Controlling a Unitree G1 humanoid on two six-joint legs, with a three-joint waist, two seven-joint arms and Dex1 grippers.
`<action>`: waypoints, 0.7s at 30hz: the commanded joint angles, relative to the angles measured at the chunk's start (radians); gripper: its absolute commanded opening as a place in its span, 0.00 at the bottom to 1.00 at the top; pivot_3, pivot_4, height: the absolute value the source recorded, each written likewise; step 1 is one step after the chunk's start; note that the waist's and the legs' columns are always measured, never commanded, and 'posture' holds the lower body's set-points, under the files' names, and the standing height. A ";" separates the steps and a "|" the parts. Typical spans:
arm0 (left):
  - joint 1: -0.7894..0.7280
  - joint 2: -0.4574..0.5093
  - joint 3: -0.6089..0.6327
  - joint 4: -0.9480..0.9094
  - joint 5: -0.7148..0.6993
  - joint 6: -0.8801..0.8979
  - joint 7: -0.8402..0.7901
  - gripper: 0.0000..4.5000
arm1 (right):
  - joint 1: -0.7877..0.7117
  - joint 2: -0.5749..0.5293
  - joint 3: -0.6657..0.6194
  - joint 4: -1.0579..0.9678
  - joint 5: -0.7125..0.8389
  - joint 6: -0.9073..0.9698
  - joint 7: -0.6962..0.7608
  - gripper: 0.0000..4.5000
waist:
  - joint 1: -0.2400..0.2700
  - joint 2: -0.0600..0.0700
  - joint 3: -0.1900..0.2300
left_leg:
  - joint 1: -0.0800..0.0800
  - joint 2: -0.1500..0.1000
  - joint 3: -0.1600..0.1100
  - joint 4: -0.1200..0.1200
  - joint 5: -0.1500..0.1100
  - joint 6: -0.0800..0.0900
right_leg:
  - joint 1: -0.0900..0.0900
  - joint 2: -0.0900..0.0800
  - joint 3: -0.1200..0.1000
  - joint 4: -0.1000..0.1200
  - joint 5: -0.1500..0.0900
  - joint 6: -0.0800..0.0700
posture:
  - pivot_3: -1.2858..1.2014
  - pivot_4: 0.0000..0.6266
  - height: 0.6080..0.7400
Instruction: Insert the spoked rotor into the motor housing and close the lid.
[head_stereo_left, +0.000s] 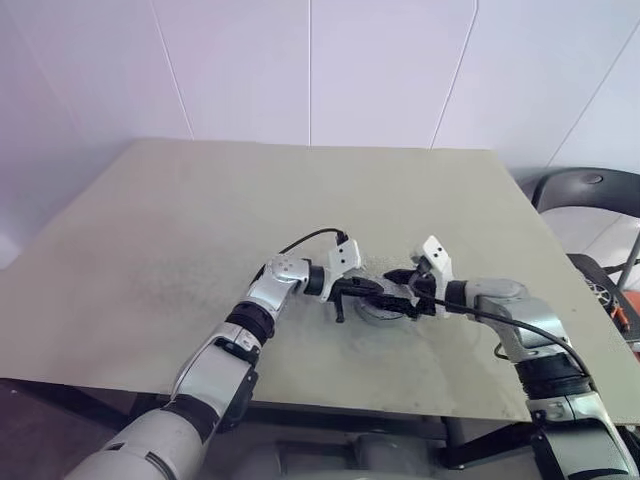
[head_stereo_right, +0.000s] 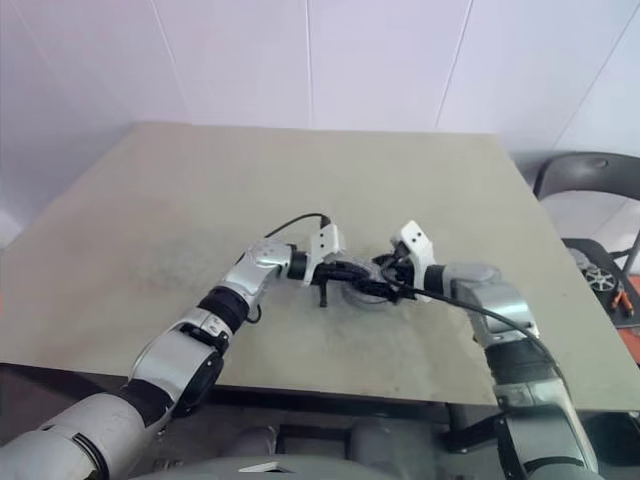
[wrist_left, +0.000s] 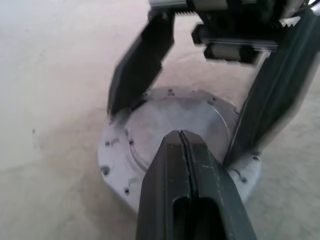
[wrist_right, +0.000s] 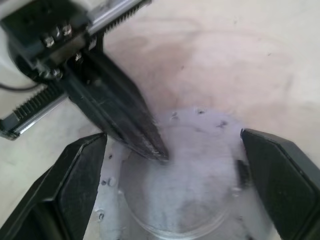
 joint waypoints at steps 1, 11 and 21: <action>0.021 -0.009 -0.025 0.017 0.021 0.030 -0.018 0.00 | 0.001 -0.047 -0.116 -0.045 0.061 0.013 -0.012 1.00 | 0.011 0.000 0.000 | 0.000 0.000 0.001 0.000 0.000 0.000 | 0.000 0.000 0.001 0.000 -0.001 -0.001 | 0.52 0.00 1.00; 0.024 -0.028 -0.028 0.015 0.020 0.028 -0.036 0.00 | 0.105 -0.099 -0.162 -0.105 0.092 0.177 -0.105 1.00 | 0.018 0.000 0.000 | 0.000 0.000 0.002 0.005 0.000 0.000 | 0.002 -0.001 0.001 -0.001 -0.002 -0.003 | 0.52 0.00 1.00; 0.028 -0.030 -0.029 0.005 0.024 0.009 -0.032 0.00 | 0.097 0.086 -0.288 -0.076 0.208 0.563 -0.365 1.00 | 0.017 -0.001 -0.001 | 0.001 0.000 0.001 0.008 -0.001 0.001 | 0.005 0.000 0.001 0.000 -0.002 -0.003 | 0.52 0.00 1.00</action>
